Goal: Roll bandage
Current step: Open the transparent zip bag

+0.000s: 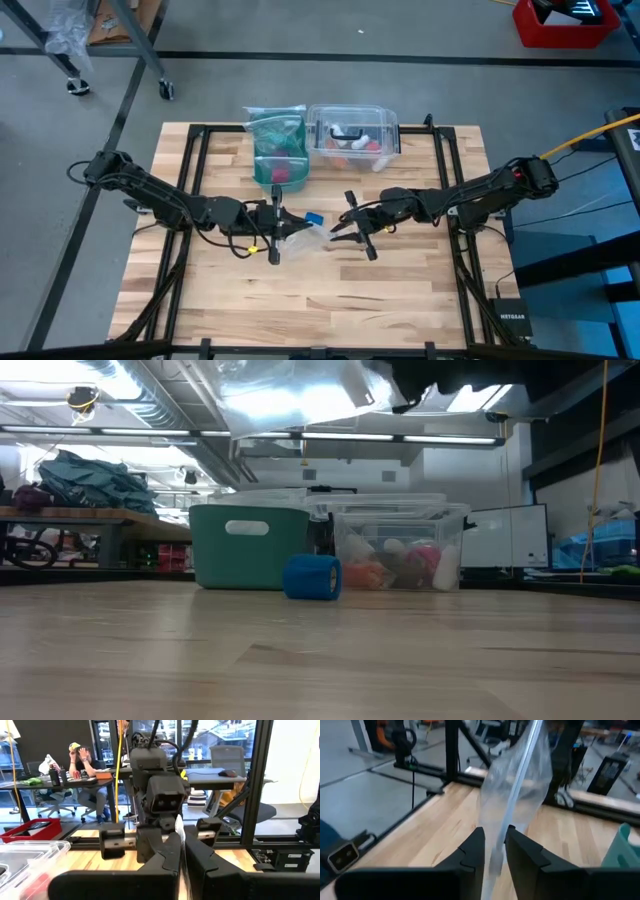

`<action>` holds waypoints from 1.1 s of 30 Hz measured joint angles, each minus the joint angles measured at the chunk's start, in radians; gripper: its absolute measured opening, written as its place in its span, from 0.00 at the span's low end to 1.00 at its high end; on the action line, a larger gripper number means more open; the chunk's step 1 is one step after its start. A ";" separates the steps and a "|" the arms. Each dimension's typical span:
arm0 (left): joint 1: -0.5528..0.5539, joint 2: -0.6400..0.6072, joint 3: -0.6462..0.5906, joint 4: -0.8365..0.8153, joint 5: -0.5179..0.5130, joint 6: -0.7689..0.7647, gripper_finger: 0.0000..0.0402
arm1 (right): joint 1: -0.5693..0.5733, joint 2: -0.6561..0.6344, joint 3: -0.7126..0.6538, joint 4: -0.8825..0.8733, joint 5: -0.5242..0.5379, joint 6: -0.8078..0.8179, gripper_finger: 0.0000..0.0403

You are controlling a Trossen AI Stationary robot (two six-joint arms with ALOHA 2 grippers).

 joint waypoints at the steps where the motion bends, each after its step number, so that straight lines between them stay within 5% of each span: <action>1: 0.000 0.000 0.000 -0.004 0.009 0.000 0.00 | 0.000 0.000 0.000 0.017 0.000 0.000 0.21; 33: -0.019 0.003 0.000 -0.007 0.047 0.038 0.00 | -0.001 -0.001 0.002 0.094 -0.039 0.000 0.22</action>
